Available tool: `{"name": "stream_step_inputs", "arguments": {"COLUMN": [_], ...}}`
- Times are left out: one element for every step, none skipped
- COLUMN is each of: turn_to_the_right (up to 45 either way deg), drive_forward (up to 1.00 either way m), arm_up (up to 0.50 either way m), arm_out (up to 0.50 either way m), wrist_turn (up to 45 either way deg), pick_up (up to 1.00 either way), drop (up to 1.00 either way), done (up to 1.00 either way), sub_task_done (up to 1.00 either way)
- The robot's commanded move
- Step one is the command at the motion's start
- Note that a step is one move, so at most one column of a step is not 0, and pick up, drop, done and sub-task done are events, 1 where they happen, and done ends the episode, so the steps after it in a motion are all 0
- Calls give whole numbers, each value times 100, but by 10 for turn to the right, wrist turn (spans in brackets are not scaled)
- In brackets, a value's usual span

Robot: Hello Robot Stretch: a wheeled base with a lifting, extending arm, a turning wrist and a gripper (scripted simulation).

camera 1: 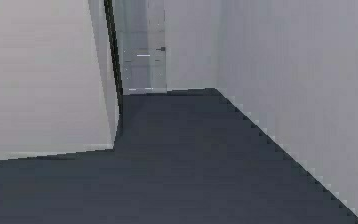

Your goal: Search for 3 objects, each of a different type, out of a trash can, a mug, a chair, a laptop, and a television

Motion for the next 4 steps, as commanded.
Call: {"name": "stream_step_inputs", "arguments": {"turn_to_the_right": [-30, 0, 0, -90], "drive_forward": [0, 100, 100, 0], "arm_up": [0, 0, 0, 0], "arm_out": [0, 0, 0, 0], "wrist_turn": [0, 0, 0, 0], "pick_up": [0, 0, 0, 0], "drop": [0, 0, 0, 0], "done": [0, 0, 0, 0], "sub_task_done": [0, 0, 0, 0]}}
